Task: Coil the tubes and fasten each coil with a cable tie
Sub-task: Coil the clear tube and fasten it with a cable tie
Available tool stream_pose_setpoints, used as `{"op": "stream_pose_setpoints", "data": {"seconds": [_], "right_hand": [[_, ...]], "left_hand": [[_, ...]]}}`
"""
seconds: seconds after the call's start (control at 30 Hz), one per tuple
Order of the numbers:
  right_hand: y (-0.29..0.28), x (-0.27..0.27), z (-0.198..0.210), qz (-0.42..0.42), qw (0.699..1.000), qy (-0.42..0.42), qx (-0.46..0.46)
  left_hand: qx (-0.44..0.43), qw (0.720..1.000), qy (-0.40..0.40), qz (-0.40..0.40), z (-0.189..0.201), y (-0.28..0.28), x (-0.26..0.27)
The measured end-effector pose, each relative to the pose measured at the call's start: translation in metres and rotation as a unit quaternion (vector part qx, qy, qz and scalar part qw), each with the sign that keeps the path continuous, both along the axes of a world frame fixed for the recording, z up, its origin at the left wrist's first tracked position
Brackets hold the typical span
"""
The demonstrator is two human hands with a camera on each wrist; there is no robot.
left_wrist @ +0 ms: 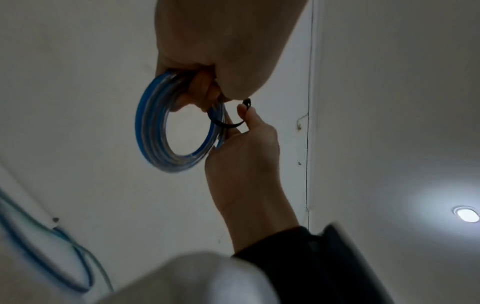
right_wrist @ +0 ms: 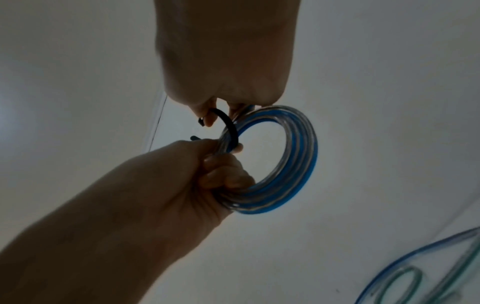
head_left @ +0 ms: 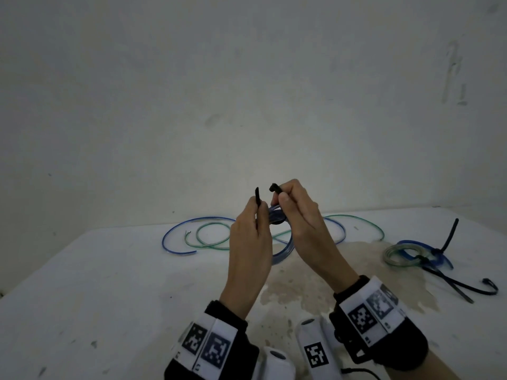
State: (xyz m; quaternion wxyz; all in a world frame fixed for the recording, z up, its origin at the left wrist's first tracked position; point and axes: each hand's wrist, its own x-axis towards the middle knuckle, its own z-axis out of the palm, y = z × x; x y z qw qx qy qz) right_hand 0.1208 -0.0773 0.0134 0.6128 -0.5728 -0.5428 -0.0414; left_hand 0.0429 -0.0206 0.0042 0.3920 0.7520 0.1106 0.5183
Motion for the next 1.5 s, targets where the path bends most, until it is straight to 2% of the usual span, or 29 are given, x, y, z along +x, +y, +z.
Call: {"op": "stream_pose_setpoints", "data": {"seconds": [0.27,0.63,0.87,1.03,1.2,1.27,1.33,1.43,1.5], "right_hand": [[-0.004,-0.008,0.005,0.045,0.999,0.019,-0.008],[-0.002,-0.011,0.005,0.039,0.999,0.033,-0.014],[-0.003,-0.008,0.009,0.045,0.998,0.038,-0.025],[-0.007,-0.001,0.013,0.057,0.995,0.054,-0.064],[-0.009,-0.001,0.017,0.058,0.994,0.07,-0.062],[-0.011,0.003,0.016,0.029,0.998,0.046,-0.036],[-0.016,0.009,0.017,-0.026,0.999,-0.02,-0.029],[-0.018,0.011,0.02,-0.025,0.996,-0.087,0.02],[-0.017,0.011,0.02,-0.033,0.992,-0.114,0.044]], "left_hand": [[0.045,0.995,0.072,0.052,0.004,0.004,-0.002],[0.062,0.985,0.12,0.106,0.004,0.004,-0.001],[0.128,0.961,0.178,0.167,0.008,0.003,-0.009],[0.17,0.956,0.186,0.15,0.01,-0.002,-0.012],[0.139,0.97,0.178,0.092,0.016,-0.004,-0.015],[0.133,0.97,0.184,0.091,0.018,-0.004,-0.015],[0.15,0.96,0.212,0.105,0.019,-0.003,-0.014],[0.167,0.945,0.258,0.115,0.017,0.002,-0.012],[0.161,0.951,0.251,0.086,0.017,0.004,-0.013]]}}
